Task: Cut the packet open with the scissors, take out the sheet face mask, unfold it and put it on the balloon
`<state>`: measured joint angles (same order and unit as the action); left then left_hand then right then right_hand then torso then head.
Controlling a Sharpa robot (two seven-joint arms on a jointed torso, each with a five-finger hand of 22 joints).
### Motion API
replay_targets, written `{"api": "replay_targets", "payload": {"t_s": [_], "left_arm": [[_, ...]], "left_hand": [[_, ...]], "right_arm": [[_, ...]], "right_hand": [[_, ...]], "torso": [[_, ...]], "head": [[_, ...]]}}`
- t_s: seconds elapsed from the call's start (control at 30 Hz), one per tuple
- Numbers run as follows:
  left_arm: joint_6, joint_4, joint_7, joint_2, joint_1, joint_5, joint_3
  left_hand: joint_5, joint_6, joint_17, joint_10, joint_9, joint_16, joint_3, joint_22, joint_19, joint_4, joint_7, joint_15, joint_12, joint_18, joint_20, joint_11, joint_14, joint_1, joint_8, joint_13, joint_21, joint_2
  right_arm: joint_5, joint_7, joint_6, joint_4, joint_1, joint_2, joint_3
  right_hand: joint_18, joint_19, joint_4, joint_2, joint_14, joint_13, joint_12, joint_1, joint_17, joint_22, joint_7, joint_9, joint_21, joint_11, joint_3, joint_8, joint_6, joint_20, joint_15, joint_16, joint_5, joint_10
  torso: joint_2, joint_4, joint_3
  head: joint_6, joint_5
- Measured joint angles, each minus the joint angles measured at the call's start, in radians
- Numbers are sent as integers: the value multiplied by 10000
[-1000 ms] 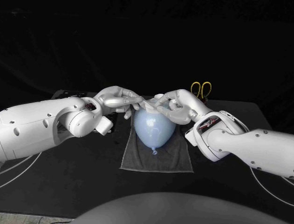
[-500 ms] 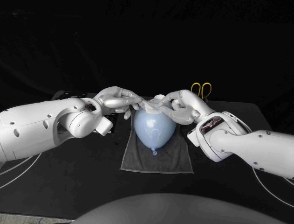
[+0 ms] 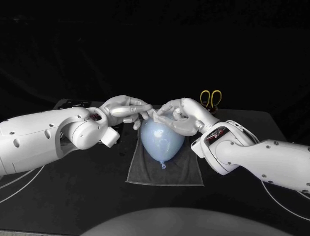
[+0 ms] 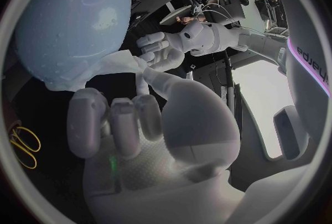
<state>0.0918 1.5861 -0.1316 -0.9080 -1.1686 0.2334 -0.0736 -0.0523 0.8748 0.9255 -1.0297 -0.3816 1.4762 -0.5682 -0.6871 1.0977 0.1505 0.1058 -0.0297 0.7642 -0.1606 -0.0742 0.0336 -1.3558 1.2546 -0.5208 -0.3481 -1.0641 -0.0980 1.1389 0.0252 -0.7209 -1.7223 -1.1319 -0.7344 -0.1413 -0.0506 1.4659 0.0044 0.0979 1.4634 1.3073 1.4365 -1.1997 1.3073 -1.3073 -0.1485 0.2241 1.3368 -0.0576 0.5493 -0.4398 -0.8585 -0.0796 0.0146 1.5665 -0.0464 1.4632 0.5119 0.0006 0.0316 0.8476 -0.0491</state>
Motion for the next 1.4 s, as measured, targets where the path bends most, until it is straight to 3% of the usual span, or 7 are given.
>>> {"api": "replay_targets", "payload": {"t_s": [0.3,0.4,0.8,1.2,1.4], "left_arm": [[-368,33,-113,32,-1,-231,0],[-445,45,-131,31,-1,-275,0],[-565,56,-150,11,2,-338,1],[-522,18,-185,7,1,-362,2],[-496,4,-197,26,1,-382,3]], "left_hand": [[-1,100,129,-66,199,41,569,-167,-7,569,14,70,343,0,-7,64,-2,-404,305,-98,-43,-115],[-1,203,342,-337,258,67,727,-348,91,727,-53,7,778,0,10,-28,-65,-404,427,-296,-184,-115],[-1,560,1067,-323,354,233,1307,-862,390,1308,-159,-94,1842,1,132,-125,-346,-509,628,-764,-497,-9],[-1,596,1271,-256,431,272,1494,-995,461,1412,-125,-92,2082,1,134,-102,-414,-781,815,-867,-580,263],[-1,591,1292,-226,458,272,1509,-1017,461,1413,-121,-57,2125,0,133,-102,-449,-784,859,-880,-580,267]], "right_arm": [[486,-523,379,123,-17,233,1],[605,-703,419,123,-18,241,1],[864,-1155,99,46,-20,91,1],[878,-1188,-395,-417,-11,-363,1],[849,-1112,-612,-578,-1,-482,1]], "right_hand": [[2,1,96,74,32,6,-10,74,3,-3,-78,-88,-1,-88,-238,202,79,-72,-38,-27,0,13],[2,1,70,74,31,7,-10,75,8,-5,-78,-100,-2,-87,-265,203,79,-73,-39,4,0,14],[2,-16,12,74,30,8,-7,75,8,-8,-54,-135,14,-87,-322,260,55,-89,-40,7,-59,13],[2,2,5,127,29,1,109,21,-1,-5,46,-139,160,-85,-449,261,-266,-141,-41,-2,-58,12],[3,1,-18,170,27,5,109,-22,0,0,68,-155,160,-83,-533,260,-289,-141,-43,-12,-72,11]], "torso": [[5,10,6],[5,10,6],[11,2,-6],[5,-3,-6],[5,-10,-6]], "head": [[-53,51],[-56,58],[-52,75],[-78,59],[-90,52]]}}
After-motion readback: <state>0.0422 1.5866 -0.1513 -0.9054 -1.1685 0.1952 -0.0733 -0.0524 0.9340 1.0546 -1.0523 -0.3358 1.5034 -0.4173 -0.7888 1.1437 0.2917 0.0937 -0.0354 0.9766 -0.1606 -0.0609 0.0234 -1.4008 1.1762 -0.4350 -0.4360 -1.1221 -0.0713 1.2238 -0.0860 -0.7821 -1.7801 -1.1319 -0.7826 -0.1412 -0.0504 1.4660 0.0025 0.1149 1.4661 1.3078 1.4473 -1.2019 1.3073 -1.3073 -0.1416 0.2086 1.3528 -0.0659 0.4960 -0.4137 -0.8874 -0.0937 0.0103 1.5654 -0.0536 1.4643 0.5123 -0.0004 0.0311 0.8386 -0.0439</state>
